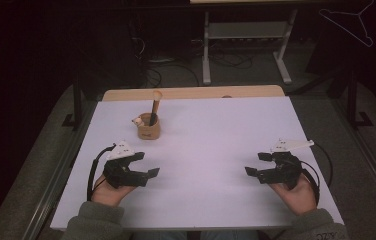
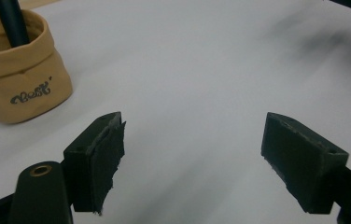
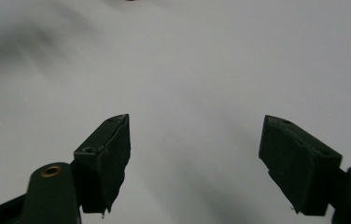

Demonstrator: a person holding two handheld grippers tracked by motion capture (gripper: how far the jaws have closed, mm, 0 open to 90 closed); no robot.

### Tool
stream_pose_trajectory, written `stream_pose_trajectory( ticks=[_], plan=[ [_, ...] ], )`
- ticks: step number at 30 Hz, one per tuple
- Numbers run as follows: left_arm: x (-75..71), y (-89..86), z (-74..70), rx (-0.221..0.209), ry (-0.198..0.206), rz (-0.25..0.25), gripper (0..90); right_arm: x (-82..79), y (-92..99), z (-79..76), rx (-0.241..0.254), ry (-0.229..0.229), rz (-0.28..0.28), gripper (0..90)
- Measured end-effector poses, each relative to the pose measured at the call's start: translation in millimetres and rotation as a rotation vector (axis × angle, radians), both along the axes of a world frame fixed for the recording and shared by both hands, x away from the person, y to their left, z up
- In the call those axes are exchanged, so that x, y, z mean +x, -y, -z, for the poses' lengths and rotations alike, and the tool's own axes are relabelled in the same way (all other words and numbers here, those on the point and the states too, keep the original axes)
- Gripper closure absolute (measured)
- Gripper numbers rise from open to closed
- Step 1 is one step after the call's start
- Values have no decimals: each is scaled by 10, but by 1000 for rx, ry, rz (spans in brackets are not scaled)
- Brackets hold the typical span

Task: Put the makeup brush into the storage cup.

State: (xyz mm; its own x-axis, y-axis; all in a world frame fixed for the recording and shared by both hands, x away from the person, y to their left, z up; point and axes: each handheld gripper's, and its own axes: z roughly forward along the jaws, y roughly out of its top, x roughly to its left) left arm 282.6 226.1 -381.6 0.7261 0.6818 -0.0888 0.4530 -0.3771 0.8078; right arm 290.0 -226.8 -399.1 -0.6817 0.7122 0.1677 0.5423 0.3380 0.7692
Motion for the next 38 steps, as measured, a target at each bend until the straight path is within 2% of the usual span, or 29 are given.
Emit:
stream_pose_trajectory(
  ticks=[11,14,21,34,38],
  plan=[
    [-38,-13,95,10,-6,-10,209,-12,-7,57,-5,-5,7,220],
    [-38,-2,103,20,8,-3,209,-11,-11,66,-6,-4,7,220],
    [-36,-26,102,4,2,-12,209,-12,7,76,-7,-9,13,219],
    [-19,-33,123,21,5,-4,209,-14,15,95,-8,-7,16,219],
    [-24,-31,119,11,7,-8,209,-15,10,96,-9,-11,14,220]
  ],
)
